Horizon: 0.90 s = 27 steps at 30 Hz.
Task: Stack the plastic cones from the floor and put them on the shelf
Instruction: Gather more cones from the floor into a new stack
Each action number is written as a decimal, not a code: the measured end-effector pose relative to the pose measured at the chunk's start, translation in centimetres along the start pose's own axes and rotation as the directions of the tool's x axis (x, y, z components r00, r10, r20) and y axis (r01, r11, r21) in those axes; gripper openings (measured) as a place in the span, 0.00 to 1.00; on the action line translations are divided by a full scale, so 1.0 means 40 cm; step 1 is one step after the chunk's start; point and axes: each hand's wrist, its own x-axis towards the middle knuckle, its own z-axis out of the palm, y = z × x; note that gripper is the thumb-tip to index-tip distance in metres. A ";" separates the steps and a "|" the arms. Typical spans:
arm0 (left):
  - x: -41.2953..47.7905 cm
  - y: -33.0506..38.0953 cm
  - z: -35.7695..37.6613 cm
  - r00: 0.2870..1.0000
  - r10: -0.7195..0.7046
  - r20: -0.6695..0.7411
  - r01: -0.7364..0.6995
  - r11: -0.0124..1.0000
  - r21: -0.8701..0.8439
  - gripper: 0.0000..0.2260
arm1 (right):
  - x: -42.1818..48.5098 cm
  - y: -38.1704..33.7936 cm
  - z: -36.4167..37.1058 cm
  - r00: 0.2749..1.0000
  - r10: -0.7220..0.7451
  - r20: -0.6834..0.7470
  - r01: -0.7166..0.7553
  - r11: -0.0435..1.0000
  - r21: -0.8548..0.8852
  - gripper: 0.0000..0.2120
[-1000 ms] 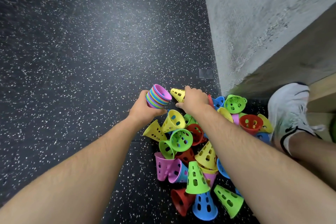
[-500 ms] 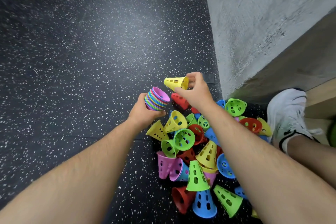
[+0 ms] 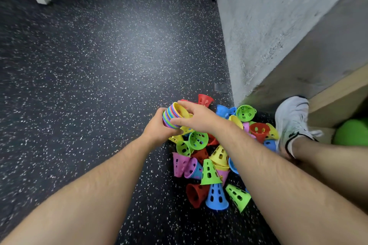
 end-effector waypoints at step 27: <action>-0.122 -0.037 0.071 0.989 -0.084 -0.124 0.065 0.987 -0.148 0.31 | -0.106 0.050 0.066 0.811 -0.322 -0.489 0.323 0.942 -0.084 0.08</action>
